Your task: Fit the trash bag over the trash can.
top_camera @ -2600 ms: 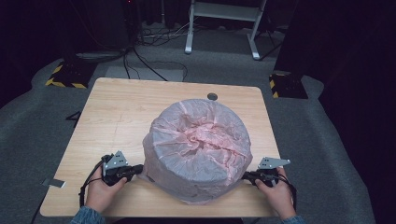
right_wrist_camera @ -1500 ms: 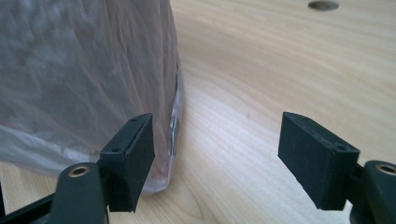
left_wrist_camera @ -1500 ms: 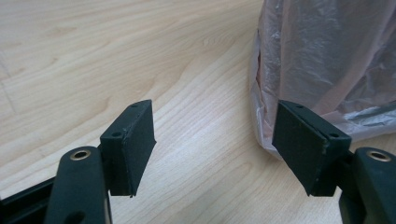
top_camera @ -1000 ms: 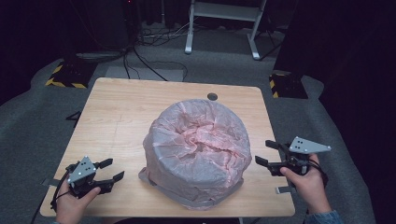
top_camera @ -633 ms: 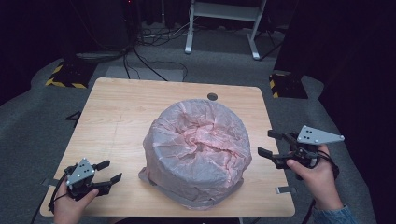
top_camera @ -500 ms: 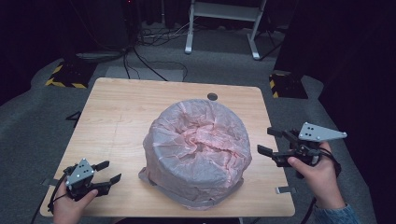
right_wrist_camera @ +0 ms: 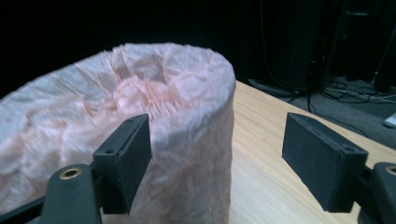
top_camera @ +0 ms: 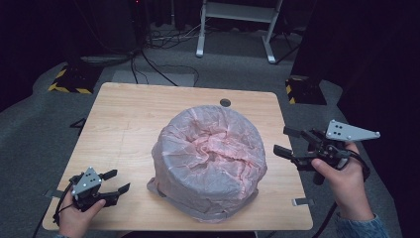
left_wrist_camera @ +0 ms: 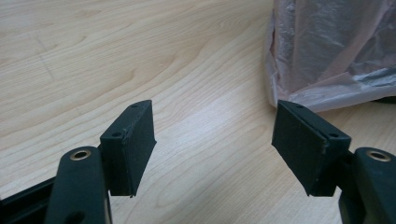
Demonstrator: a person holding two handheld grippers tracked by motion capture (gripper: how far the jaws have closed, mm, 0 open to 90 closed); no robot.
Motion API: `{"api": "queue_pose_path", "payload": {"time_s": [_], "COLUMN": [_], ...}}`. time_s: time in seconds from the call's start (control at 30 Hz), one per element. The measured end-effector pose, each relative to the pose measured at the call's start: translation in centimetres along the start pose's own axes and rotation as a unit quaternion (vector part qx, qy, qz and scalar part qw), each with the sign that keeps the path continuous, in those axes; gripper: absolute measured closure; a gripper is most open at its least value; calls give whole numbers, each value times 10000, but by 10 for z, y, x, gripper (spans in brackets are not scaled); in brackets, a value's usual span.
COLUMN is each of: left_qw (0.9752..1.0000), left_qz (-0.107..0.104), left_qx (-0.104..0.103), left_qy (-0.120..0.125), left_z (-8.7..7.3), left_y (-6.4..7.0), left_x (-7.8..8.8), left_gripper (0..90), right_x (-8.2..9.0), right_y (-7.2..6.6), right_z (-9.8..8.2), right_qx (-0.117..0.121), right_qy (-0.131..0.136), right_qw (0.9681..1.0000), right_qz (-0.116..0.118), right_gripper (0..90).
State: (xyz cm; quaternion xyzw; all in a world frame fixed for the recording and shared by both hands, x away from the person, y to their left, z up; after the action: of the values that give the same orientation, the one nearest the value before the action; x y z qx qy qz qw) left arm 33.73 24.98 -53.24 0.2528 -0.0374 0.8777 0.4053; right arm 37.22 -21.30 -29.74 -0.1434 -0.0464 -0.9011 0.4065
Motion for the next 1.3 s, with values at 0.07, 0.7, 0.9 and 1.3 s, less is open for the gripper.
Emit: {"api": "queue_pose_path", "payload": {"time_s": [0.07, 0.7, 0.9, 1.3], "left_qw": [10000, 9984, 9980, 9973], "left_qz": [50, 452, 510, 627], "left_qx": [12, 127, 141, 267], "left_qy": [-41, -320, -338, -286], "left_z": [-3, -18, -24, -31], "left_y": [-3, -6, -7, -7], "left_x": [1, 19, 25, 40], "left_gripper": [296, 309, 309, 312], "right_x": [-1, -42, -65, -98], "right_y": [-1, -38, -52, -68], "right_z": [7, 58, 69, 81], "right_qx": [17, 332, 443, 425], "right_qy": [28, 39, -20, -150], "right_qw": [10000, 9990, 9981, 9977], "right_qz": [-14, 294, 430, 514], "right_gripper": [240, 209, 206, 204]}}
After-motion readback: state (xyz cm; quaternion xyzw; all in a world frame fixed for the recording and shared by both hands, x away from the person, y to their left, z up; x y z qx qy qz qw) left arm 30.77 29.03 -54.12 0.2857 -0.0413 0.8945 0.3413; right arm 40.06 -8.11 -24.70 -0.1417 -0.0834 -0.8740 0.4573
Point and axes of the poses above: each handheld gripper's, and its own axes: x roughly backward along the jaws, z roughly out of its top, y roughly to its right, the point moved 9 cm from there along -x, roughly forward along the jaws, and after that the axes turned 10 degrees about -z, right-handed, at the moved point
